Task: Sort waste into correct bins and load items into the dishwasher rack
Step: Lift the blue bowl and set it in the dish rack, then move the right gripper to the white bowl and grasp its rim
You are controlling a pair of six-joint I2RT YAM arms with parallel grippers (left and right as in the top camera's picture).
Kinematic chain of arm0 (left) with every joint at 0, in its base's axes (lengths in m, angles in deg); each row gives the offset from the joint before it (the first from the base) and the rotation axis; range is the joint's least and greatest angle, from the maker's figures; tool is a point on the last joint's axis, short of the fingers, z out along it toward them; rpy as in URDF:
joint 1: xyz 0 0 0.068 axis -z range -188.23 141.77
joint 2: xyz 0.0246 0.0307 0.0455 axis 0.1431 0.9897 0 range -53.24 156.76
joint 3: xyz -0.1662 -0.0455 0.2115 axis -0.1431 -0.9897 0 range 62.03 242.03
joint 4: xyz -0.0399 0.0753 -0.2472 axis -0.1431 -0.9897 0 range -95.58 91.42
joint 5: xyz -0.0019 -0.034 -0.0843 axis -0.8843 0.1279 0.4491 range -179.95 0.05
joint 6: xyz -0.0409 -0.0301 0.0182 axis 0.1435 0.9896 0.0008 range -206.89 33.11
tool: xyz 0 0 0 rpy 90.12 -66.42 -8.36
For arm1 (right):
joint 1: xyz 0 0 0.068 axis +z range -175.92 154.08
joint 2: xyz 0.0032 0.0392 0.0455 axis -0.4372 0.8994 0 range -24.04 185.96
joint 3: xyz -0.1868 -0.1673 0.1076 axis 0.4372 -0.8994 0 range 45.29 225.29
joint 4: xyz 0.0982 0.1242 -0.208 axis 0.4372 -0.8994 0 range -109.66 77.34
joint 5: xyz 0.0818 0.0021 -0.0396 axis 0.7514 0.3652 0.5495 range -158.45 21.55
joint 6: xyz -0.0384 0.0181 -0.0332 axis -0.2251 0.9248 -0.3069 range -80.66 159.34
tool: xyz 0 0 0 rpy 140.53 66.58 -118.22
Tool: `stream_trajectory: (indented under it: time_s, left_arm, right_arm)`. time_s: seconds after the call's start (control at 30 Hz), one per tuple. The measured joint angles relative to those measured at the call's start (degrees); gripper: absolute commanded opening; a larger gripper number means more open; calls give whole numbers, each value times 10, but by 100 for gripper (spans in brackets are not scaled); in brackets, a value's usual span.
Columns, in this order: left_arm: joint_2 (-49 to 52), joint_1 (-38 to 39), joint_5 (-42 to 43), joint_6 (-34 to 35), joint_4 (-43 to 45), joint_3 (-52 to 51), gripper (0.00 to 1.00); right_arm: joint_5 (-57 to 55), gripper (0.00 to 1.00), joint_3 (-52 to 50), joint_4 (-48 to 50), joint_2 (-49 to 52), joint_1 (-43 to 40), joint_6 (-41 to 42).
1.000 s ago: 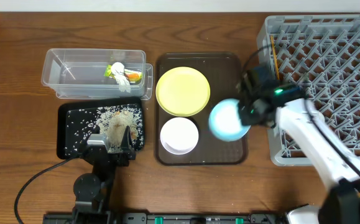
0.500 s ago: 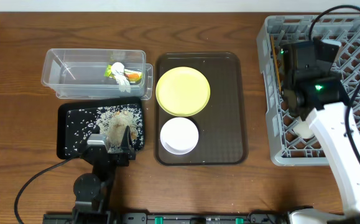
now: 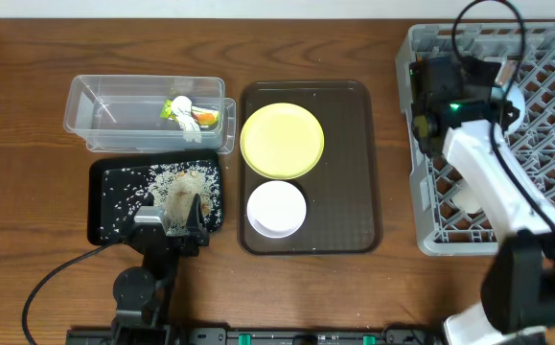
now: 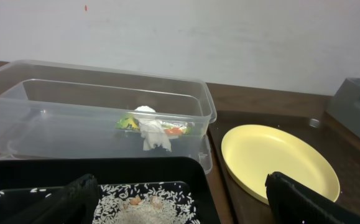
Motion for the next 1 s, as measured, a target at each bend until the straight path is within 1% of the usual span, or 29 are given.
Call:
stream_trajectory:
  time_s: [0.1, 0.27, 0.33, 0.4, 0.47, 0.53, 0.6, 0.63, 0.7, 0.77, 0.9, 0.97, 1.0]
  left_arm:
    - [0, 0, 0, 0, 0, 0, 88]
    - [0, 0, 0, 0, 0, 0, 88]
    - [0, 0, 0, 0, 0, 0, 88]
    - [0, 0, 0, 0, 0, 0, 88]
    - [0, 0, 0, 0, 0, 0, 88]
    - [0, 0, 0, 0, 0, 0, 88]
    - [0, 0, 0, 0, 0, 0, 88]
    - [0, 0, 0, 0, 0, 0, 88]
    - [0, 0, 0, 0, 0, 0, 88]
    - [0, 0, 0, 0, 0, 0, 88]
    - [0, 0, 0, 0, 0, 0, 88]
    - [0, 0, 0, 0, 0, 0, 88]
    - [0, 0, 0, 0, 0, 0, 88]
  right_arm:
    - [-12, 4, 0, 16, 32, -3, -30]
    - [-17, 7, 0, 2, 54, 19, -53]
    - [-8, 12, 0, -9, 54, 42, -56]
    - [9, 25, 0, -24, 54, 70, -60]
    - [27, 35, 0, -36, 54, 91, -59]
    - [49, 49, 0, -48, 54, 109, -59]
    - [71, 56, 0, -53, 54, 119, -59]
    - [89, 58, 0, -58, 54, 124, -60]
    - [135, 61, 0, -69, 49, 131, -60]
    - [203, 60, 0, -75, 35, 143, -61]
    - [408, 57, 0, -74, -18, 174, -60]
    - [534, 54, 3, -68, -40, 189, -58]
    - [603, 54, 6, -66, -45, 198, -54]
